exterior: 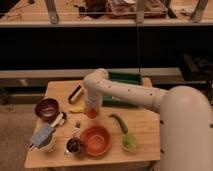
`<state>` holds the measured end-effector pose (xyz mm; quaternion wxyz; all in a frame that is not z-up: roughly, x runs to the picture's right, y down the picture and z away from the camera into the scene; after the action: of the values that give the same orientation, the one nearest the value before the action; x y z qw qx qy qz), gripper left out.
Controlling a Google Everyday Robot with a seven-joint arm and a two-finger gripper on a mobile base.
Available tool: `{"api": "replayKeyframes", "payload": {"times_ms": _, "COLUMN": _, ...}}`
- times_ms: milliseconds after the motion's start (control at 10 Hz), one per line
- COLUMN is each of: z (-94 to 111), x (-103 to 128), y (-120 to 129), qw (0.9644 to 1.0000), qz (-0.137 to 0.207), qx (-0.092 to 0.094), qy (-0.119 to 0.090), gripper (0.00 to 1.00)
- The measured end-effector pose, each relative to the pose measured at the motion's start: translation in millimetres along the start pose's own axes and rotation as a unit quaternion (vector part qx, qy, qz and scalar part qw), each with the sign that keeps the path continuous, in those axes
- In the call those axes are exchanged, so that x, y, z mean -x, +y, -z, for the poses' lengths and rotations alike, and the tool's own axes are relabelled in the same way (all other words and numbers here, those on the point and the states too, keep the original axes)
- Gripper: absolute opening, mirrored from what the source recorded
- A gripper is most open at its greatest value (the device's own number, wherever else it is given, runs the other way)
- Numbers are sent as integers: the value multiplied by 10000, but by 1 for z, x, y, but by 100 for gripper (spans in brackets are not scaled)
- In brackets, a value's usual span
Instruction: Place apple in red bowl
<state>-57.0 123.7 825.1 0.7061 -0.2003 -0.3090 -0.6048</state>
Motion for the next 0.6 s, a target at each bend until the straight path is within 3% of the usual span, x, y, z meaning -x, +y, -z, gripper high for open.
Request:
{"api": "replayKeyframes", "payload": {"times_ms": 300, "z": 38, "x": 46, "y": 45, "qw": 9993, "qz": 231, "qx": -271, "qy": 84, "gripper": 22}}
{"api": "replayKeyframes", "payload": {"times_ms": 600, "z": 53, "x": 87, "y": 43, "qw": 9963, "qz": 805, "qx": -283, "qy": 96, "gripper": 22}}
